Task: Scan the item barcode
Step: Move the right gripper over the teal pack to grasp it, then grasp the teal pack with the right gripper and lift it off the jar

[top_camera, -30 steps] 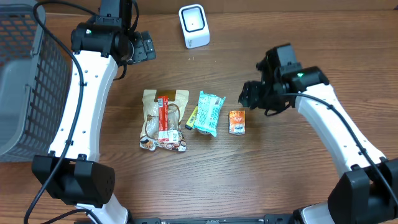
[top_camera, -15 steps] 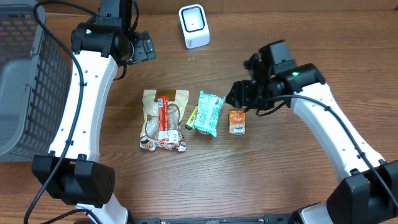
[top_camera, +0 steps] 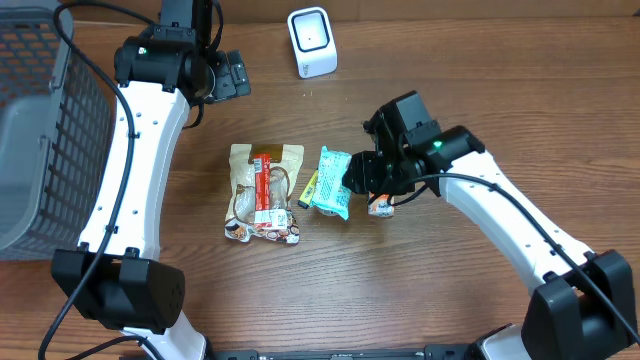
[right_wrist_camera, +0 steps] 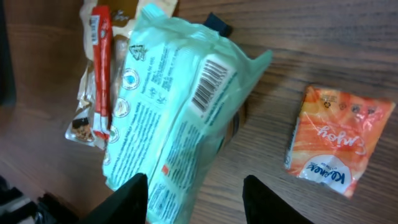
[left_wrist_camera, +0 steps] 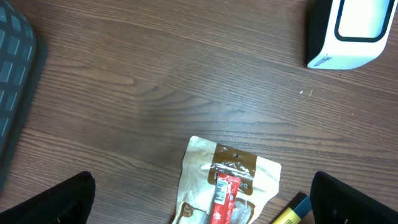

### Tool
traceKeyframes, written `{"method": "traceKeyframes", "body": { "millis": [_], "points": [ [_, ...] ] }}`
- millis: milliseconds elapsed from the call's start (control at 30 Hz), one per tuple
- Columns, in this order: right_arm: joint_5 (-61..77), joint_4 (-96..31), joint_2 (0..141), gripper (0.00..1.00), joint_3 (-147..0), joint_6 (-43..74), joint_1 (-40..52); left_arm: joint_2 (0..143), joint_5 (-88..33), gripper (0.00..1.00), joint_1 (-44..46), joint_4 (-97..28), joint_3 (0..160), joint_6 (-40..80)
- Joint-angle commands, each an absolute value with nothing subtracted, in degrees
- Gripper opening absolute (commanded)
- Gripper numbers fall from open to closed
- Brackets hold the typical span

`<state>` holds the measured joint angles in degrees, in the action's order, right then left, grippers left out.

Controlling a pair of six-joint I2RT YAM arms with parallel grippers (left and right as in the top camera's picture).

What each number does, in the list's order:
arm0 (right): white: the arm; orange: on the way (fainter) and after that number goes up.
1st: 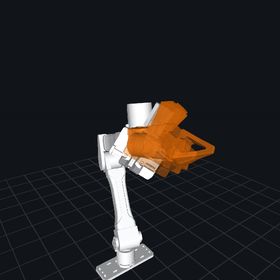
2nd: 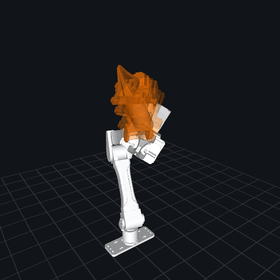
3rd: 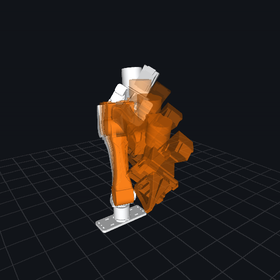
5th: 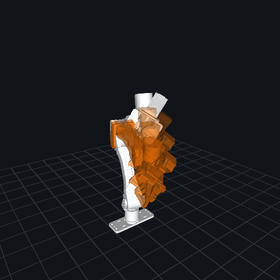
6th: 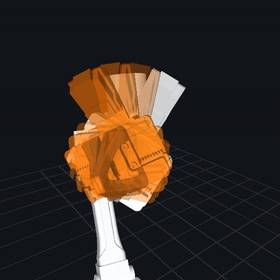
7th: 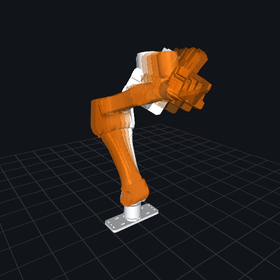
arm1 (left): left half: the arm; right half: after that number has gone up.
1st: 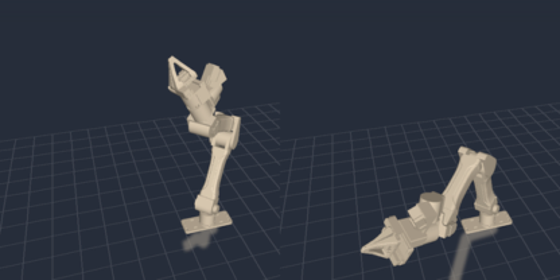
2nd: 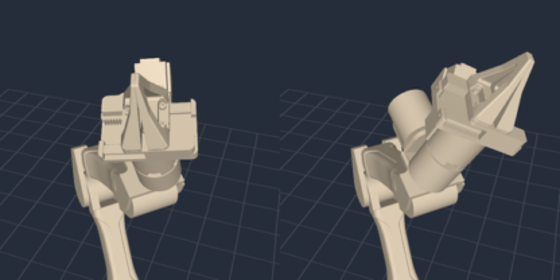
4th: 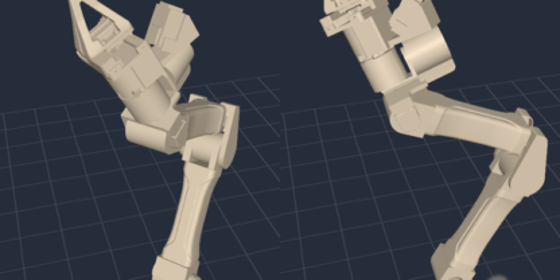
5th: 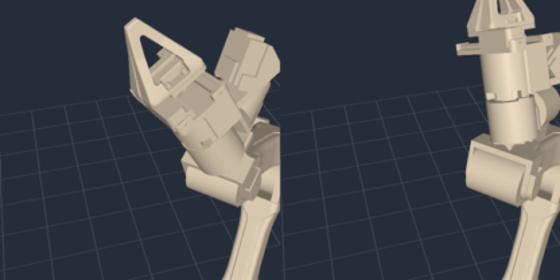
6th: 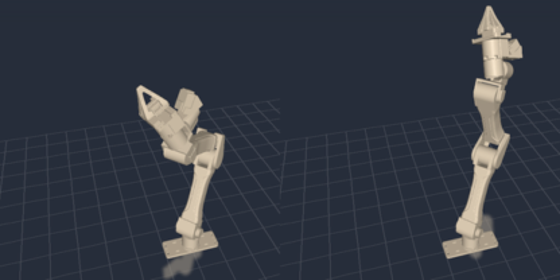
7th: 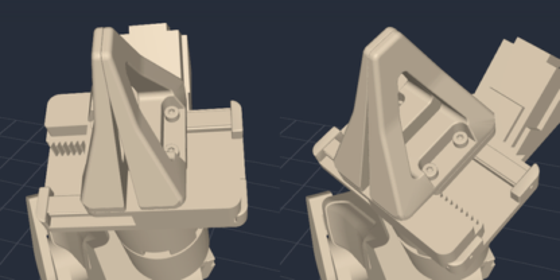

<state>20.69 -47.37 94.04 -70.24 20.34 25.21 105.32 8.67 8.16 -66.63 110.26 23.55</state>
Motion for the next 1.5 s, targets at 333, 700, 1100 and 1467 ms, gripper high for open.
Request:
{"method": "traceKeyframes", "body": {
  "millis": [333, 700, 1100, 1467],
  "points": [
    [21.10, -37.52, 93.56, 0.42, -63.79, 24.56, 25.19, 103.81, 9.15, 1.00, 8.27, -66.65, 111.48, 22.70],
    [21.32, -34.04, 93.54, 0.04, -61.19, 25.74, 25.17, 103.81, 9.15, 1.00, 8.27, -66.65, 111.48, 22.70],
    [26.68, -35.59, 88.36, 0.04, -65.39, 23.14, 17.98, 103.81, 9.15, 1.00, 8.27, -66.65, 111.46, 22.70],
    [15.68, -48.16, 87.77, 0.04, -65.21, 11.44, 4.62, 103.81, 9.15, 1.00, 8.27, -66.65, 111.48, 22.70]
  ]
}}
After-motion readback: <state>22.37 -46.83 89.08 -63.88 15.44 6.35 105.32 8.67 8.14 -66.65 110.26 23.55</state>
